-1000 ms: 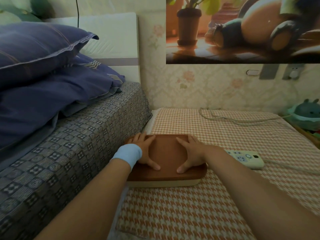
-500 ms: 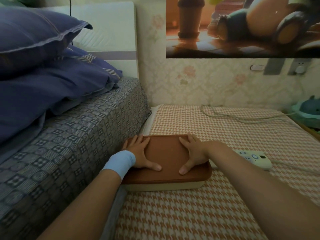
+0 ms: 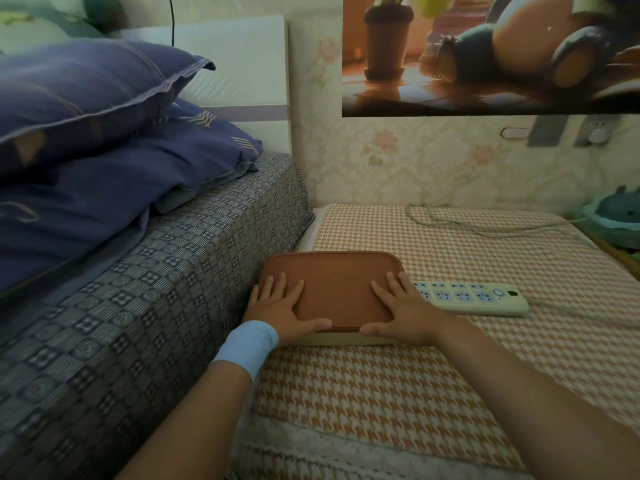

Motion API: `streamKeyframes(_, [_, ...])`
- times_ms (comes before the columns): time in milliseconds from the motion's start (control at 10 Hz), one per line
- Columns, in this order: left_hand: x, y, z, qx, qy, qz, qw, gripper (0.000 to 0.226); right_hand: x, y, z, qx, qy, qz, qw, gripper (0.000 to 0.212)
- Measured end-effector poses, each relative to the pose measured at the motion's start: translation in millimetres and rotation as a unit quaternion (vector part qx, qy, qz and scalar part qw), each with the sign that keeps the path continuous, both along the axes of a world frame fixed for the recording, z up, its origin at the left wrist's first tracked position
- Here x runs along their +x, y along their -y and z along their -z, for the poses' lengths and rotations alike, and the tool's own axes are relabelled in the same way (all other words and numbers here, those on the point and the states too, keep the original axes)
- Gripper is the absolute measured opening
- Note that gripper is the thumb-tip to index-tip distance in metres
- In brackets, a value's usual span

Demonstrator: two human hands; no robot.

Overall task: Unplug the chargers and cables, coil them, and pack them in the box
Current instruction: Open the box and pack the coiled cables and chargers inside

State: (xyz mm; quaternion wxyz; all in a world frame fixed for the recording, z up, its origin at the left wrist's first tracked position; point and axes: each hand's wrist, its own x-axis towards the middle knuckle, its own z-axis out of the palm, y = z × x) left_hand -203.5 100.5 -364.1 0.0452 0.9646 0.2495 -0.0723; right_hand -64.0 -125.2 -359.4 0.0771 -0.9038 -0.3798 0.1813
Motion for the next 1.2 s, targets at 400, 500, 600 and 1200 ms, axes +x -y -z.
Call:
streamKeyframes(400, [-17,8,2,0.0,0.038,0.019,0.999,0.095,-18,4,11,0.152,-0.03,0.121,0.981,0.12])
streamKeyframes(500, [-13,1,4,0.03,0.058,0.046,0.997,0.079,-13,1,9,0.191,-0.058,0.126,0.972,0.117])
streamKeyframes(600, [1,-9,3,0.044,0.062,0.055,0.996,0.071,-4,-5,13,0.223,-0.067,0.134,0.963,0.112])
streamKeyframes(1200, [44,-28,1,-0.031,0.132,0.021,0.99,0.082,12,-27,13,0.302,-0.091,0.16,0.935,0.098])
